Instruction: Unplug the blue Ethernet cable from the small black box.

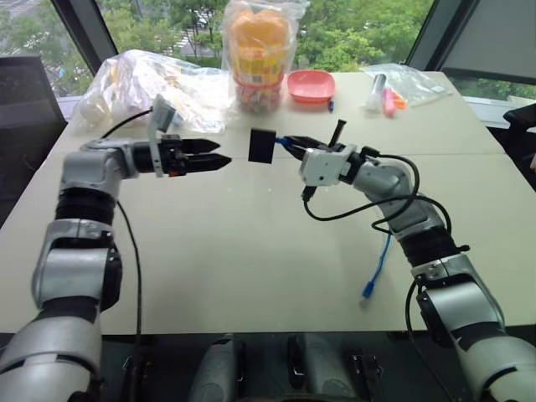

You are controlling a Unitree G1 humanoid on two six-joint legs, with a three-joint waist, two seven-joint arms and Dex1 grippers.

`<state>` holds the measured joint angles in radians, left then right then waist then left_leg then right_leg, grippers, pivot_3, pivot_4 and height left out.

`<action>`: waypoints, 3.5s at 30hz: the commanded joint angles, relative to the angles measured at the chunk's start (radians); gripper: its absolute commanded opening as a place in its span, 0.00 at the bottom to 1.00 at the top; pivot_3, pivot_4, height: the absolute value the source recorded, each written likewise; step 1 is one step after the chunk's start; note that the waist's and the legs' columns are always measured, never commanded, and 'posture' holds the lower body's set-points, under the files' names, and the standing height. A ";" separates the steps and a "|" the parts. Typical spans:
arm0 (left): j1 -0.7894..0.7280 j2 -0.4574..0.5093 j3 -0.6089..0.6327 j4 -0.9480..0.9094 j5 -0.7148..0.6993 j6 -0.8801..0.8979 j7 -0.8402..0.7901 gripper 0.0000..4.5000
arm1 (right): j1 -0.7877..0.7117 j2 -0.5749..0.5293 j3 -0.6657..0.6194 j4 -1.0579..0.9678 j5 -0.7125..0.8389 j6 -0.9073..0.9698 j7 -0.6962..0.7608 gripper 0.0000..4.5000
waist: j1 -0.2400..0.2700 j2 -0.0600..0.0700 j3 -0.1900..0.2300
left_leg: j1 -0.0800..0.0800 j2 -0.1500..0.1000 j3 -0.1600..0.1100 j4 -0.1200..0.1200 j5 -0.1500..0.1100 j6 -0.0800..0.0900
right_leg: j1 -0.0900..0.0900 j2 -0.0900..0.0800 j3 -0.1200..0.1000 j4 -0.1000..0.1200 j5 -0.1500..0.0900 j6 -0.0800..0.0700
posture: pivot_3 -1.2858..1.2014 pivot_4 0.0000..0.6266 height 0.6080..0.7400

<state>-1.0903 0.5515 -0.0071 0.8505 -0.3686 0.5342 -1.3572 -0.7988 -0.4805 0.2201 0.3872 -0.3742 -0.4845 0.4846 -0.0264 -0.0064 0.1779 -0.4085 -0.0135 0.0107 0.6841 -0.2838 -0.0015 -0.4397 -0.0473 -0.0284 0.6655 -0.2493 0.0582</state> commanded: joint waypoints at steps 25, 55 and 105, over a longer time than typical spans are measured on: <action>-0.145 -0.118 0.063 0.260 0.087 -0.126 -0.125 0.11 | 0.117 -0.012 0.002 -0.336 -0.018 0.214 0.016 0.26 | 0.010 0.000 0.000 | 0.000 0.002 0.003 0.000 0.000 0.001 | 0.000 0.003 0.002 0.000 0.000 0.000 | 0.52 0.24 1.00; 0.093 -0.095 0.058 -0.333 -0.179 0.300 -0.213 0.11 | 0.372 0.349 -0.415 -0.810 1.401 1.308 -0.173 0.81 | 0.013 -0.001 0.000 | 0.001 0.004 0.002 0.001 -0.001 0.001 | 0.001 0.002 0.002 0.000 0.001 -0.002 | 0.52 0.24 1.00; 0.150 -0.158 0.018 -0.305 -0.005 -0.144 0.137 0.11 | 0.325 0.090 -0.508 -0.370 1.148 1.194 -0.316 0.01 | 0.019 -0.003 0.000 | 0.001 0.004 0.004 0.001 -0.002 0.004 | 0.002 0.000 0.004 -0.002 0.001 -0.001 | 0.52 0.24 1.00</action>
<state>-0.9373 0.4120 0.0093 0.6176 -0.3912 0.4601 -1.2776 -0.4504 -0.3715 -0.2915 -0.0115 0.8324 0.7121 0.2028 -0.0075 -0.0095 0.1781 -0.4083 -0.0098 0.0152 0.6848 -0.2859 0.0025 -0.4392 -0.0474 -0.0245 0.6635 -0.2481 0.0573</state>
